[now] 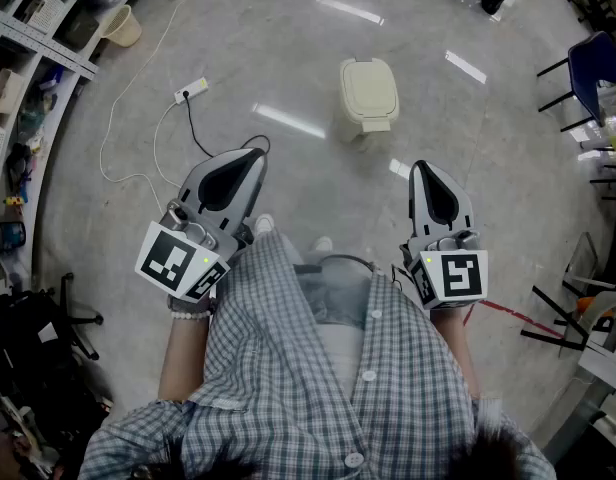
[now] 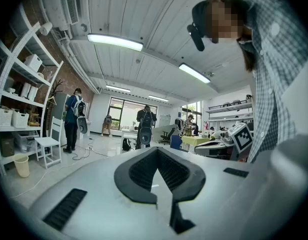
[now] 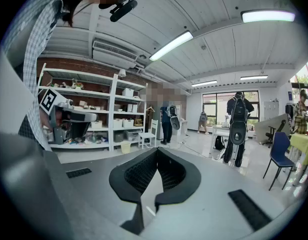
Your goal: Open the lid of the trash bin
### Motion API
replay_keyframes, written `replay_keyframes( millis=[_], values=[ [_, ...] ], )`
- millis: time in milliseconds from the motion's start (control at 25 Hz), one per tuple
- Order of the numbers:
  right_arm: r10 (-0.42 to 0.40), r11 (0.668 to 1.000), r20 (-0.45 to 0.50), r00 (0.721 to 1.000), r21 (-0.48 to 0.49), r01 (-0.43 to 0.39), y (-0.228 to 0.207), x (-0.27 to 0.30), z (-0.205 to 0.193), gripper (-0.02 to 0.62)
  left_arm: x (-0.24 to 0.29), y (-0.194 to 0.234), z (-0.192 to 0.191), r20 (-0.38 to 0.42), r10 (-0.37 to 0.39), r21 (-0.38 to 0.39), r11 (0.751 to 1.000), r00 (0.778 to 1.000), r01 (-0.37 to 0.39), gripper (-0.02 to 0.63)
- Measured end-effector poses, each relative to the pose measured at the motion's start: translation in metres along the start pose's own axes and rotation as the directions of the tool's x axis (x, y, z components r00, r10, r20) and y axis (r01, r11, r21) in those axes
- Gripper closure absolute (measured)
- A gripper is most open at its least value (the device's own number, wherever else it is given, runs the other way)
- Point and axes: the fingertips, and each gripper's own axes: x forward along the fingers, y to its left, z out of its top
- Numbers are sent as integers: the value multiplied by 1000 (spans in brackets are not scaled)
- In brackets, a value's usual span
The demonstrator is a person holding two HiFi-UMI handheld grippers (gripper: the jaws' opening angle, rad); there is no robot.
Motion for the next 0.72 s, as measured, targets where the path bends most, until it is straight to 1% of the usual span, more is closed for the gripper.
replay_keyframes(
  millis=[320, 480, 720],
  values=[
    [16, 1000, -4, 1000, 5, -16, 7, 6, 3, 575, -2, 3, 2, -2, 3, -3, 1000, 1000, -3, 601],
    [46, 999, -9, 999, 18, -46, 19, 15, 10, 575, -4, 6, 2, -7, -2, -4, 1000, 1000, 2, 601],
    [39, 999, -14, 999, -11, -39, 31, 25, 7, 575, -9, 23, 1, -14, -6, -18, 1000, 1000, 6, 601]
  ],
)
